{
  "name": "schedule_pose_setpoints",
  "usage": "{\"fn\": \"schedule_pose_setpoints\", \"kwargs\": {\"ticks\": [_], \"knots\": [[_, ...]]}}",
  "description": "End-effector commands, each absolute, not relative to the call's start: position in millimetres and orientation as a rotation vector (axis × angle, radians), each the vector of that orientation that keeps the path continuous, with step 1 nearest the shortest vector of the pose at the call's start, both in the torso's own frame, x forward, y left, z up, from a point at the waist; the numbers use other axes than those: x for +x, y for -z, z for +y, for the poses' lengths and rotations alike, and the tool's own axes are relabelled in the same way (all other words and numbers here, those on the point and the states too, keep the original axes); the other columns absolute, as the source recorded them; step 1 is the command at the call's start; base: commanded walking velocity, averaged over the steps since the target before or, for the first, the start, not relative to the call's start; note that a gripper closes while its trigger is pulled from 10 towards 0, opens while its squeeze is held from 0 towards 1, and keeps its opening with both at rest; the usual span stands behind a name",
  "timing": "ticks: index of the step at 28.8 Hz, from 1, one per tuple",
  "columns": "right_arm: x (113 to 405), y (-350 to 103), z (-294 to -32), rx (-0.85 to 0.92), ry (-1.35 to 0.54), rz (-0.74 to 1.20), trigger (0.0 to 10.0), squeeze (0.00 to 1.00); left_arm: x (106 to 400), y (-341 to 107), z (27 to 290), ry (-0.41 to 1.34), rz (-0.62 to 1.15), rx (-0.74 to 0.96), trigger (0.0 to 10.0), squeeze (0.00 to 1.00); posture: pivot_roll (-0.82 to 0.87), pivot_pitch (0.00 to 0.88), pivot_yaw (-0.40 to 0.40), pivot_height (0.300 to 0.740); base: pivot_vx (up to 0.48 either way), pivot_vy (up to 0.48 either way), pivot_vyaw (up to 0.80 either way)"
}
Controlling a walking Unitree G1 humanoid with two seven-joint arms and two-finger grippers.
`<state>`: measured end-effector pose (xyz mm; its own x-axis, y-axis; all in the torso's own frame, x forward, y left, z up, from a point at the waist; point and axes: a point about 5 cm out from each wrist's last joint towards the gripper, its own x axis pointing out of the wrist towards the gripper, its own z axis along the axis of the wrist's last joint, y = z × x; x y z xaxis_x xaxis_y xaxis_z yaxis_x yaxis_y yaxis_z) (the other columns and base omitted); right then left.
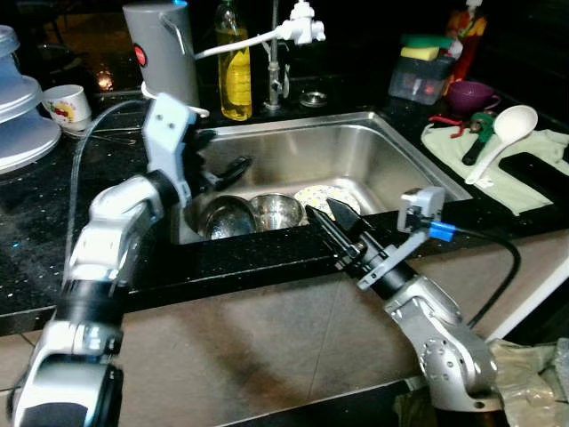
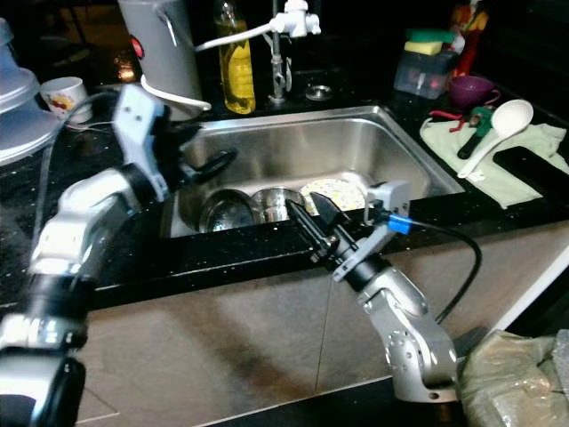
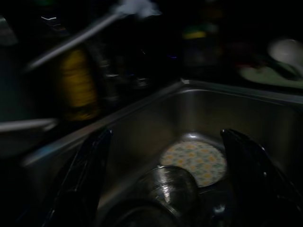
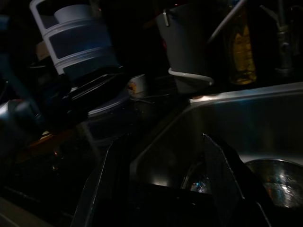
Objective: Kitchen organization
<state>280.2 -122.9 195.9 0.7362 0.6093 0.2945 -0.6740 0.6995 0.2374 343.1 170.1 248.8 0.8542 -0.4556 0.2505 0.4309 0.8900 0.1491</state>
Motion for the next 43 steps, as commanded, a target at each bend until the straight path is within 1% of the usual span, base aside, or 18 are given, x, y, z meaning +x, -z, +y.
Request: {"fn": "schedule_pose_setpoints", "kwargs": {"ticks": [1,2,3,5,9,11,18,27,43], "knots": [[282.5,-193.6,-121.8,0.347,-0.731,-0.185,10.0,0.00,328.7,-248.3,177.7,0.331,-0.308,0.066,10.0,0.00,-0.07,0.000,-0.029,0.740,0.000,0.000,0.00],[282.5,-193.6,-121.8,0.347,-0.731,-0.185,10.0,0.00,328.7,-248.3,177.7,0.331,-0.308,0.066,10.0,0.00,-0.07,0.000,-0.029,0.740,0.000,0.000,0.00],[282.9,-193.1,-121.7,0.347,-0.731,-0.183,10.0,0.00,324.1,-247.4,177.8,0.304,-0.313,0.057,10.0,0.00,-0.06,0.000,-0.029,0.740,0.000,0.000,0.00],[284.3,-190.5,-119.8,0.347,-0.733,-0.175,10.0,0.00,310.5,-242.8,169.8,0.267,-0.332,0.056,10.0,0.00,-0.05,0.000,-0.031,0.740,0.000,0.000,0.00],[284.6,-189.1,-118.1,0.349,-0.736,-0.170,10.0,0.00,303.3,-238.7,165.3,0.235,-0.329,0.031,10.0,0.00,-0.05,0.000,-0.033,0.740,0.000,0.000,0.00],[284.8,-187.6,-115.4,0.352,-0.740,-0.165,10.0,0.00,298.2,-231.0,160.1,0.167,-0.302,-0.010,10.0,0.00,-0.05,0.000,-0.038,0.740,0.000,0.000,0.00],[285.2,-185.6,-115.0,0.353,-0.737,-0.161,10.0,0.00,290.7,-220.9,147.8,0.152,-0.254,-0.006,10.0,0.00,-0.05,0.000,-0.038,0.740,0.000,0.276,0.00],[286.8,-184.5,-116.3,0.345,-0.725,-0.160,10.0,0.00,292.6,-223.7,152.4,0.111,-0.250,0.020,10.0,0.00,-0.05,0.000,-0.038,0.740,0.000,0.340,0.00],[289.1,-185.2,-115.3,0.334,-0.728,-0.160,10.0,0.00,295.0,-227.7,152.7,0.103,-0.261,0.044,10.0,0.00,-0.05,0.000,-0.043,0.740,0.000,0.360,0.00]]}}
